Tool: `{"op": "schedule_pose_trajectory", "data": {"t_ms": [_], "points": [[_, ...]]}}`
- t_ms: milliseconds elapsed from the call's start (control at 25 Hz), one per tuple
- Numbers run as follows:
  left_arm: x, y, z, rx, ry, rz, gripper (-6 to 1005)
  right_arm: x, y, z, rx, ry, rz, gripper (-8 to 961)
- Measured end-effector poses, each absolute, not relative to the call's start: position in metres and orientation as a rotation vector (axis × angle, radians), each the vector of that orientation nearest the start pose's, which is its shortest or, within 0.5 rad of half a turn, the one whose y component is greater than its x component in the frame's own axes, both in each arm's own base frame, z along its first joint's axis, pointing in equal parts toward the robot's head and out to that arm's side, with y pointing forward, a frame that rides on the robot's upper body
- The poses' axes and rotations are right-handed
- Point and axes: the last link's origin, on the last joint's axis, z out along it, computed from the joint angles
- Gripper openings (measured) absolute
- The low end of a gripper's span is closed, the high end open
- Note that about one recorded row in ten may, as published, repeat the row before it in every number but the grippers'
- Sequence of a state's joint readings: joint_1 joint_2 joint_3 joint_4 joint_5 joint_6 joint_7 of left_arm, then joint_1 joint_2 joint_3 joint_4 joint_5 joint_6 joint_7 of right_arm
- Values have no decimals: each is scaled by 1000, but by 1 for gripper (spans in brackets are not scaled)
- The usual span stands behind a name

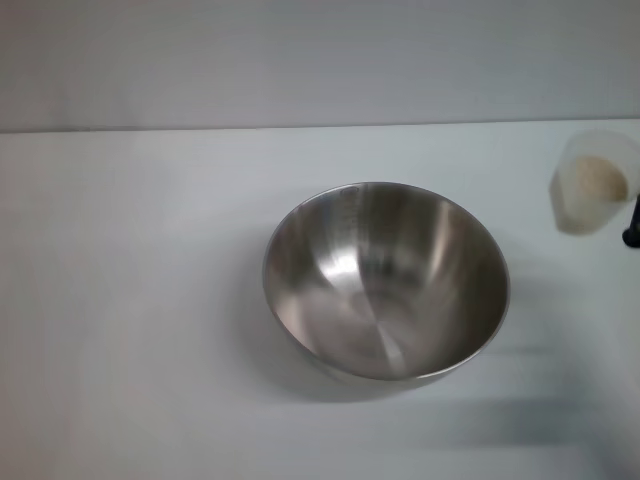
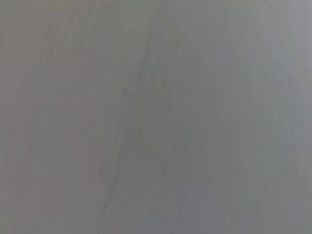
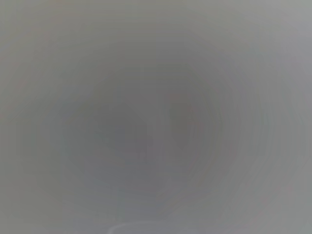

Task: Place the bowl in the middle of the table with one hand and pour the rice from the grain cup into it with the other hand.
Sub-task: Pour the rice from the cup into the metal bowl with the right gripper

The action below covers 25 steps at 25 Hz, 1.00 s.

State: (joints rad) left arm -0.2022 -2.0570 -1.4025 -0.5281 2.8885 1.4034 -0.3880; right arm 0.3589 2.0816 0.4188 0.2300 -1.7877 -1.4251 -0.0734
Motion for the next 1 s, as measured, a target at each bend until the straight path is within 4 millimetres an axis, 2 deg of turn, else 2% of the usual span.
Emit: {"op": "schedule_pose_trajectory", "data": {"t_ms": [80,280,480,640,1000], "points": [[-286,303,54,-1395,-350,-1202,871,307,296,-5,-1473,276,763,14],[-284,303,54,-1397,-350,-1208,871,289,304,-6,-1502,148,766,14],[-284,303,53,-1398,-350,-1209,871,269,308,-16,-1522,-18,690,14],[-286,301,53,-1394,-356,-1207,870,257,309,-23,-1505,-180,562,14],[-287,299,53,-1390,-366,-1215,870,244,304,-34,-1460,-415,360,15]]}}
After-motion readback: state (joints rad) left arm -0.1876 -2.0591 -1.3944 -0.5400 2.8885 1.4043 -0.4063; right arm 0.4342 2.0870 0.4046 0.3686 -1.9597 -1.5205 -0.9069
